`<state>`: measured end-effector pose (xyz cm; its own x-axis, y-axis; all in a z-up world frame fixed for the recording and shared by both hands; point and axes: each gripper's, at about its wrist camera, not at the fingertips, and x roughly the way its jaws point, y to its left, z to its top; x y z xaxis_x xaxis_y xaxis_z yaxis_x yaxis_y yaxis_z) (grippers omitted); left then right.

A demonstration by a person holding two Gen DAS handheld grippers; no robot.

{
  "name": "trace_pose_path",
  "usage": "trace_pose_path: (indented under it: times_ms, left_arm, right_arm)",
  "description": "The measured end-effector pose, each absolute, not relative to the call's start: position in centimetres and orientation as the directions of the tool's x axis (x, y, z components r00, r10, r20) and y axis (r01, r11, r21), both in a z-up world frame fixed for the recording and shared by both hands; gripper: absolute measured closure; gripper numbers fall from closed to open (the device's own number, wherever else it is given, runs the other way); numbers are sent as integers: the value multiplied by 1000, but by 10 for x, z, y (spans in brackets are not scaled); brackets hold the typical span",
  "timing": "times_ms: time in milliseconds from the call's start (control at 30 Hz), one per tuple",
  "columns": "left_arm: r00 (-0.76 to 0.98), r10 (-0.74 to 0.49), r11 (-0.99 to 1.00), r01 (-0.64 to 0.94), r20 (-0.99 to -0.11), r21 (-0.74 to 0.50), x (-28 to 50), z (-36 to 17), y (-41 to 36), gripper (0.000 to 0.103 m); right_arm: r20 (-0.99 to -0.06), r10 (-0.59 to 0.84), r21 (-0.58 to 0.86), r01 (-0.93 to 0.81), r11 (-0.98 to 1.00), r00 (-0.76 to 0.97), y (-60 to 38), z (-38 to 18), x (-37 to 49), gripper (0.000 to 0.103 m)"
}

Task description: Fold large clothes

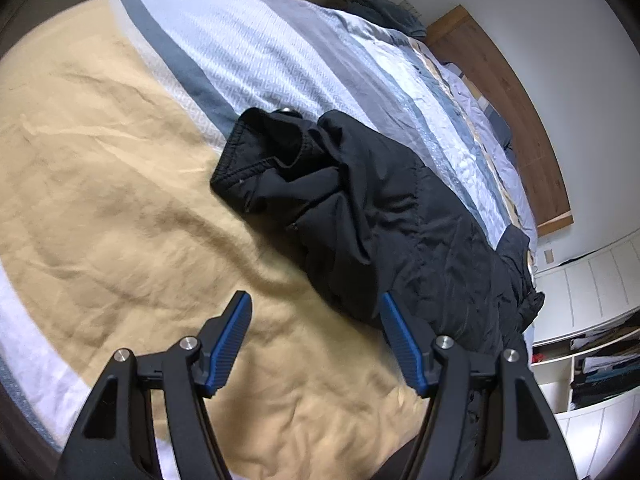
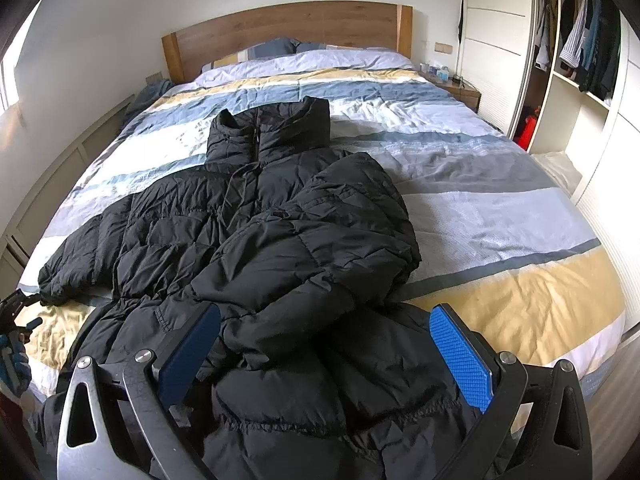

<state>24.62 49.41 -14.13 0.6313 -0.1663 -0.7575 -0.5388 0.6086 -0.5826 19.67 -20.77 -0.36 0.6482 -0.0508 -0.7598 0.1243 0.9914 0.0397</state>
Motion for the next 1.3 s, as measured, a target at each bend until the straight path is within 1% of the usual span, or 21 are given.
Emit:
trace_pose_path:
  times_ms: [133, 400, 433, 600, 700, 767, 800, 967, 1067, 1167, 1300]
  left_arm:
    - [648, -195, 566, -539, -737, -624, 256, -150, 499, 38]
    - [657, -218, 498, -561, -722, -661, 276, -168, 509, 38]
    - [660, -219, 489, -563, -718, -666, 278, -169, 511, 40]
    - [682, -218, 455, -562, -698, -691, 288, -171, 523, 41]
    - [692, -226, 433, -560, -686, -707, 294, -171, 528, 50]
    - [690, -232, 423, -563, -686, -709, 298, -172, 529, 62]
    - [690, -238, 415, -565, -684, -714, 298, -174, 529, 64]
    - [703, -251, 404, -549, -665, -732, 298, -172, 525, 82]
    - [702, -245, 431, -539, -669, -723, 299, -166, 521, 89]
    - [705, -238, 448, -530, -668, -720, 300, -158, 519, 92]
    - [707, -225, 485, -516, -670, -707, 303, -144, 516, 92]
  right_arm:
    - [-772, -58, 34, 132, 991, 633, -209, -11, 204, 0]
    - [-789, -71, 28, 151, 988, 610, -218, -23, 211, 0]
    - [-790, -74, 28, 156, 987, 608, -220, -24, 212, 0]
    - [-796, -81, 29, 172, 985, 599, -229, -29, 213, 0]
    - [-800, -81, 33, 179, 983, 595, -233, -32, 213, 0]
    - [-801, -82, 33, 182, 983, 593, -235, -34, 212, 0]
    - [-801, -83, 33, 182, 983, 593, -236, -34, 212, 0]
    - [-799, -82, 36, 184, 982, 595, -239, -35, 210, 0]
    - [-798, -83, 38, 188, 982, 597, -242, -34, 208, 0]
    - [-794, -83, 42, 191, 981, 602, -245, -32, 206, 0]
    - [-789, -81, 47, 191, 980, 609, -247, -29, 202, 0]
